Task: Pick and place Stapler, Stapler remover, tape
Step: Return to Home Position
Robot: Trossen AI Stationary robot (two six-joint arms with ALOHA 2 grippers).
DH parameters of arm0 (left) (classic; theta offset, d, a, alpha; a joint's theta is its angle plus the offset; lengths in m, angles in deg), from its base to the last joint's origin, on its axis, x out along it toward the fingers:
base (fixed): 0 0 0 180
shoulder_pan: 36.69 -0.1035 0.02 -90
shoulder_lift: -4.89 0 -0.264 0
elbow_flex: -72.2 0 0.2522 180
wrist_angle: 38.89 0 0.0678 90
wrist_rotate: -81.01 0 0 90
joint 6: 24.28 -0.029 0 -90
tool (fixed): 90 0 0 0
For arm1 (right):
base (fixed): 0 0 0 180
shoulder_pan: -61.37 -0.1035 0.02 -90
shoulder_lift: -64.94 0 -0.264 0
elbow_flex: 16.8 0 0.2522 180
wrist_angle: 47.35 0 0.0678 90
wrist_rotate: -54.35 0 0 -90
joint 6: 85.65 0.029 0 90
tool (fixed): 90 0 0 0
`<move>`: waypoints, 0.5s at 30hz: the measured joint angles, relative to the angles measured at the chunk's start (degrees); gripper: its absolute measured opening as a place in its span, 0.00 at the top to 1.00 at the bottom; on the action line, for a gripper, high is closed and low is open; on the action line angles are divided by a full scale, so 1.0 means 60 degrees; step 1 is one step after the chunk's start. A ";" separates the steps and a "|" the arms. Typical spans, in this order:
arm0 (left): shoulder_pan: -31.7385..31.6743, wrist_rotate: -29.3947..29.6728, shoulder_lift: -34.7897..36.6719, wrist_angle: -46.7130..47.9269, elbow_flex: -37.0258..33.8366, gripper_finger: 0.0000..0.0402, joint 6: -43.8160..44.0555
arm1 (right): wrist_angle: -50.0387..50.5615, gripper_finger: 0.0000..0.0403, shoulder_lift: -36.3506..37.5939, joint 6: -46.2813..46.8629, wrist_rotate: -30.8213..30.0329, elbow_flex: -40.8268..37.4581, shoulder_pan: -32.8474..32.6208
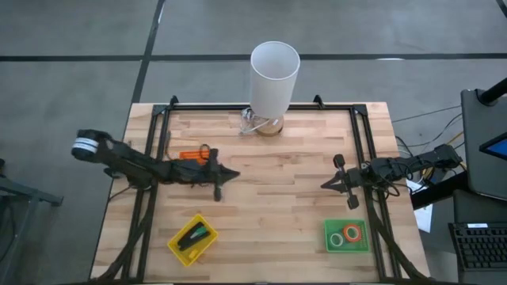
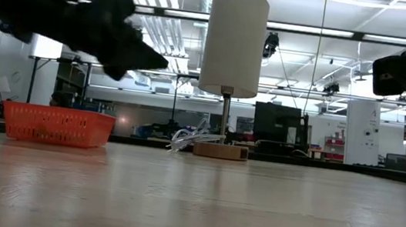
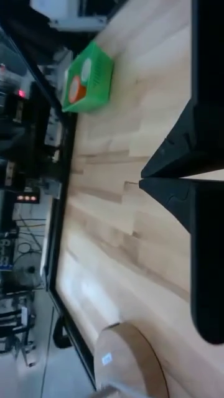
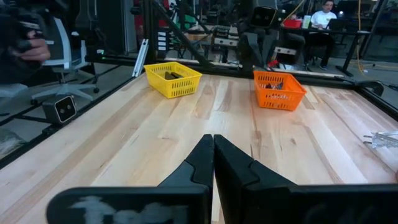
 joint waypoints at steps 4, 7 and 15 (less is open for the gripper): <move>0.0000 0.0002 0.1582 -0.0024 -0.0980 0.98 0.0314 | -0.0002 0.98 -0.0015 -0.0001 -0.0003 0.0000 0.0003; 0.0000 0.0005 0.2684 -0.0019 -0.1599 0.97 0.0392 | -0.0003 0.98 -0.0012 -0.0001 -0.0001 0.0000 0.0002; 0.0015 -0.0141 0.5241 -0.0007 -0.2974 0.96 0.0438 | -0.0003 0.98 0.0003 -0.0001 -0.0004 0.0000 0.0004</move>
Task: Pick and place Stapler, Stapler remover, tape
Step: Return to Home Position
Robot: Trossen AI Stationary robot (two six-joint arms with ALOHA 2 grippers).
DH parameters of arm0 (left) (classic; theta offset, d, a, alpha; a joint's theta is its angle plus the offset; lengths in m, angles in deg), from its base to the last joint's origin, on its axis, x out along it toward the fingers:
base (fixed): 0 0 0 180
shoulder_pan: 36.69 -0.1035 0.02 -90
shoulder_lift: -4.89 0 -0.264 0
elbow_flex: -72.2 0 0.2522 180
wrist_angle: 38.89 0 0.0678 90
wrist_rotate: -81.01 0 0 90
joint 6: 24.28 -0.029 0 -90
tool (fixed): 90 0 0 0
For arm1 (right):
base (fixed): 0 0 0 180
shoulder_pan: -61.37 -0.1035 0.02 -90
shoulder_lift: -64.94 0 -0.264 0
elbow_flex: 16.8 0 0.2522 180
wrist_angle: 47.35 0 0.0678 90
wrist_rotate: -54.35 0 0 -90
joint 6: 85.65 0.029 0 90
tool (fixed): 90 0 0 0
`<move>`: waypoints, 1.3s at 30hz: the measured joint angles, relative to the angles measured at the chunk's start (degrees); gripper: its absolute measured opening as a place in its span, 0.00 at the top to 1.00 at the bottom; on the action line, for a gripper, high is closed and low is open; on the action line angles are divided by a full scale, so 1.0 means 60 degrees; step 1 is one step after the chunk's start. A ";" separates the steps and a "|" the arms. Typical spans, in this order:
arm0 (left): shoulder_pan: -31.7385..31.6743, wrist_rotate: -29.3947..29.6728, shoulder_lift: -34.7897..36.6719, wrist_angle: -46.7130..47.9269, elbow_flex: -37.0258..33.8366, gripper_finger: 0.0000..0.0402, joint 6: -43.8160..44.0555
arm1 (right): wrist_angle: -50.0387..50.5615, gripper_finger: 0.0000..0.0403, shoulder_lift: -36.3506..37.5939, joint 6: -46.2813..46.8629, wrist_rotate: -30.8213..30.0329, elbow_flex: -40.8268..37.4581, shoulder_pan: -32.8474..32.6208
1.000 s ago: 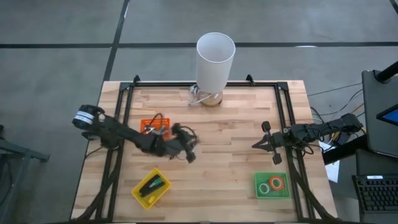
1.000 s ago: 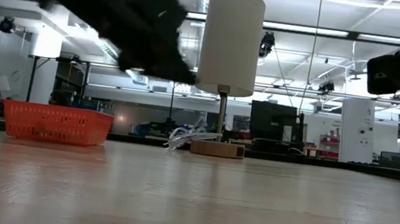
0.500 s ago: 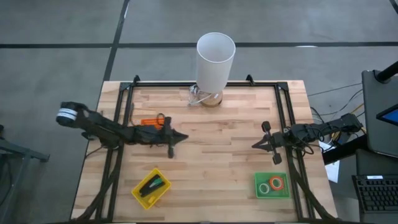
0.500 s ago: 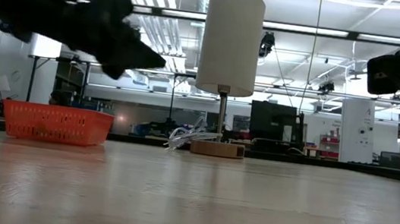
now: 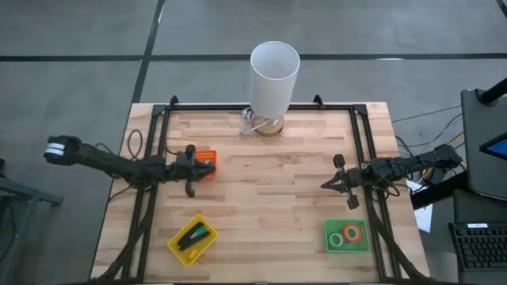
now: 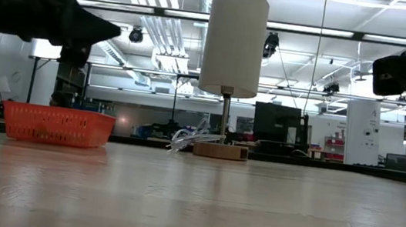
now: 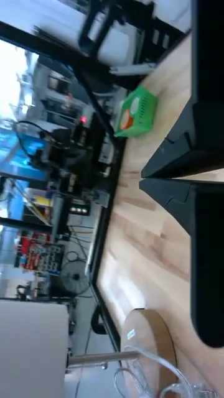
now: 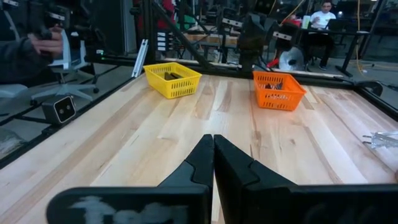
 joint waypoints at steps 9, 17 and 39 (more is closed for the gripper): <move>0.0004 -0.1271 0.1799 0.1576 -0.0194 0.96 -0.0051 | 0.0000 0.98 -0.0011 0.0000 0.0000 0.0000 0.0000; 0.0000 -0.1519 0.2877 0.2323 -0.0194 0.96 -0.0009 | 0.0000 0.98 -0.0004 0.0000 0.0002 0.0000 0.0000; 0.0003 -0.1763 0.5961 0.7725 -0.0052 0.96 0.0106 | 0.0000 0.98 0.0000 0.0000 0.0001 0.0000 0.0000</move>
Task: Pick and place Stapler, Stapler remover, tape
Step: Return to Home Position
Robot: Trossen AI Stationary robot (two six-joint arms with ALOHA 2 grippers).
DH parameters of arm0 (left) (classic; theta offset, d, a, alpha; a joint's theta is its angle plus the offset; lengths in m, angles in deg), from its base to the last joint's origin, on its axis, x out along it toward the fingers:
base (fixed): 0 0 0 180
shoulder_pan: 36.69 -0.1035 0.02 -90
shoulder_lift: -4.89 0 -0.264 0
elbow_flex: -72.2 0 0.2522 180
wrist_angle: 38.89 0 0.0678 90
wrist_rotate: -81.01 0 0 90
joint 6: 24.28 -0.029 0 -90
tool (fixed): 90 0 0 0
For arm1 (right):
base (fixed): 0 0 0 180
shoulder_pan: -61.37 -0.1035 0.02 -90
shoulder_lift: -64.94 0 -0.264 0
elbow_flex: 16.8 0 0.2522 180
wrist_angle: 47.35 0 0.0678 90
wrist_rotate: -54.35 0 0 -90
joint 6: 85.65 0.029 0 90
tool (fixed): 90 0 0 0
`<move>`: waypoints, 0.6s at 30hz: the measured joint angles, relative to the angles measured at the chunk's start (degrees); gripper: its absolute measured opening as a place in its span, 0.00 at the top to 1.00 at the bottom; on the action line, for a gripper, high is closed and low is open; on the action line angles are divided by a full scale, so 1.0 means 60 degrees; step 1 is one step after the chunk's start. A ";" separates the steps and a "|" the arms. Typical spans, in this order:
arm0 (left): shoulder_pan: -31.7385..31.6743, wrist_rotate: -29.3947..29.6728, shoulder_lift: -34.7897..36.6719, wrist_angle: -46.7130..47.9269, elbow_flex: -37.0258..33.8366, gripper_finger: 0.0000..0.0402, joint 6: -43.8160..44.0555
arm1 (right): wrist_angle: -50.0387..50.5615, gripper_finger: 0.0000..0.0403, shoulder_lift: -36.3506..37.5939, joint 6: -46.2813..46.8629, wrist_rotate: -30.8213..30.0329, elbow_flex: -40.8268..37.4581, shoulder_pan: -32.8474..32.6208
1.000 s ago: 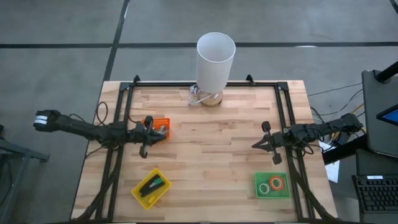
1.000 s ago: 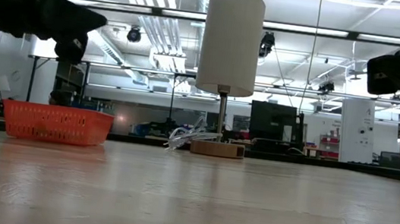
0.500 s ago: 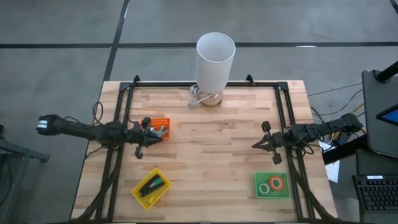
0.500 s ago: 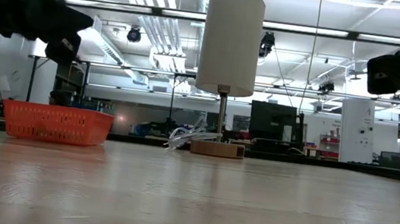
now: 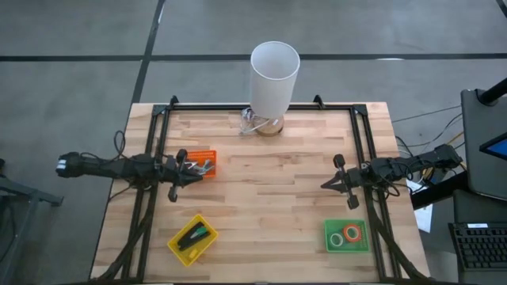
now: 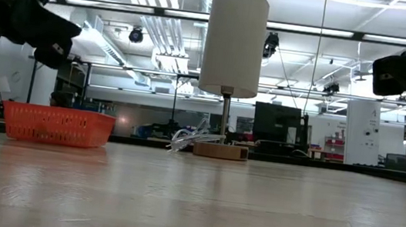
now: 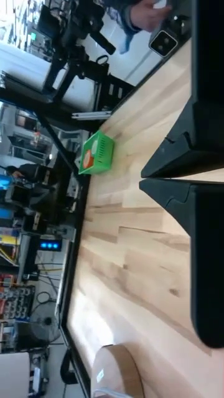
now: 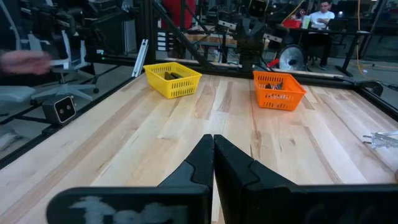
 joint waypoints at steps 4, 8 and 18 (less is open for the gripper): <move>-0.0002 0.0004 0.0014 -0.0015 0.0004 0.96 0.0004 | 0.0000 0.98 -0.0004 0.0000 0.0003 0.0000 -0.0003; 0.0001 0.0004 0.0007 0.0038 0.0007 0.97 0.0015 | 0.0000 0.98 -0.0004 0.0000 -0.0001 0.0000 0.0000; -0.0003 0.0011 0.0007 0.0031 0.0007 0.96 0.0015 | 0.0000 0.98 -0.0004 0.0000 0.0003 -0.0002 0.0000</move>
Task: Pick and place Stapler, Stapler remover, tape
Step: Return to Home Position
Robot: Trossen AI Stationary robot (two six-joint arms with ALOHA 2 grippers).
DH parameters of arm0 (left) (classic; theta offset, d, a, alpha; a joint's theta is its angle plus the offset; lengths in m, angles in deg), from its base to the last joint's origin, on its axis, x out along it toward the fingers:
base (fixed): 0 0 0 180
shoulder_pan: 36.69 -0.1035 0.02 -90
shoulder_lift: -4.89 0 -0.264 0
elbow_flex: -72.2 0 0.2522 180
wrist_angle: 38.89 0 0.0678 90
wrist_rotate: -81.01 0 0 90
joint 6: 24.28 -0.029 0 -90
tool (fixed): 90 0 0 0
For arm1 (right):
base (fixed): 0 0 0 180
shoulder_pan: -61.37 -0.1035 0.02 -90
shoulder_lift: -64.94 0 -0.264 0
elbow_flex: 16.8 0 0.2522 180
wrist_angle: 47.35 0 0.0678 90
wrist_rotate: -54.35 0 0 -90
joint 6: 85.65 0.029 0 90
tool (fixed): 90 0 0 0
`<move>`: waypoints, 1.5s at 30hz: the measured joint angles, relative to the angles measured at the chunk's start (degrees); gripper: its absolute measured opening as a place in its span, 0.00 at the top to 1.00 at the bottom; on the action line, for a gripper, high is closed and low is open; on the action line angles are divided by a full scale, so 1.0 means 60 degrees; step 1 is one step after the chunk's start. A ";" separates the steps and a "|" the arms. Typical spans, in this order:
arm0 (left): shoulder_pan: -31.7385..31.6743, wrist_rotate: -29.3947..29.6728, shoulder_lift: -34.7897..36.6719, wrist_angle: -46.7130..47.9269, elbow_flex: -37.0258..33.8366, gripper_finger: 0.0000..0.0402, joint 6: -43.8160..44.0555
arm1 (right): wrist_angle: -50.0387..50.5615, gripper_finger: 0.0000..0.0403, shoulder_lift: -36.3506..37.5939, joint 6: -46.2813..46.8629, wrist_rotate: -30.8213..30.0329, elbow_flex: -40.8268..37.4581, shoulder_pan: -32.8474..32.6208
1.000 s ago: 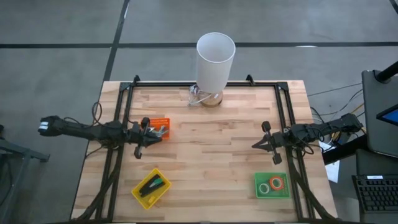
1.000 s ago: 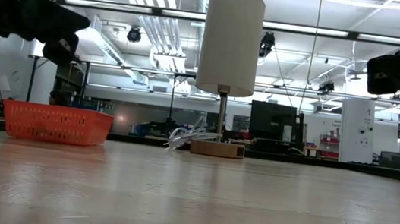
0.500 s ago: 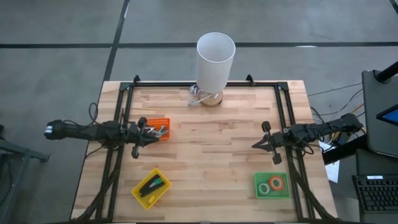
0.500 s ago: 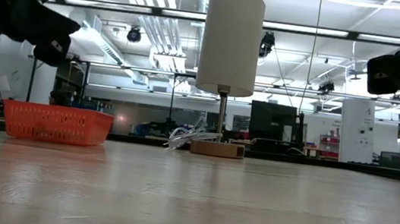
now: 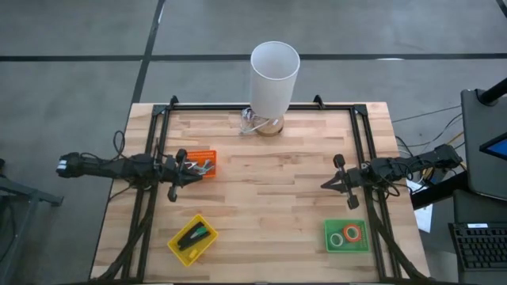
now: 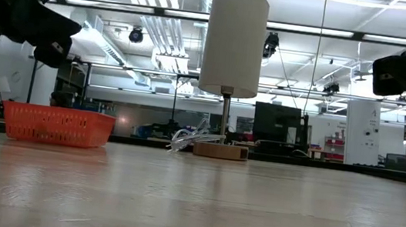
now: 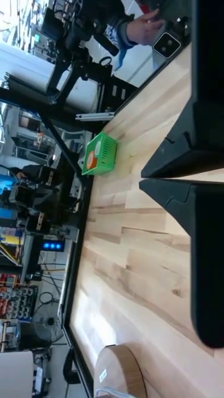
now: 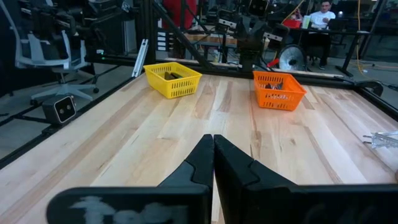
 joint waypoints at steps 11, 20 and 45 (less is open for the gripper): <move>0.0003 0.0004 0.0000 0.0000 0.0000 0.96 -0.0004 | 0.0001 0.98 0.0000 0.0000 -0.0002 0.0002 -0.0002; 0.0004 0.0004 0.0000 0.0000 0.0007 0.97 -0.0004 | 0.0000 0.98 0.0000 0.0000 -0.0002 0.0002 0.0000; 0.0003 0.0004 0.0000 -0.0001 0.0011 0.96 -0.0007 | 0.0000 0.98 0.0000 0.0000 0.0000 0.0002 -0.0002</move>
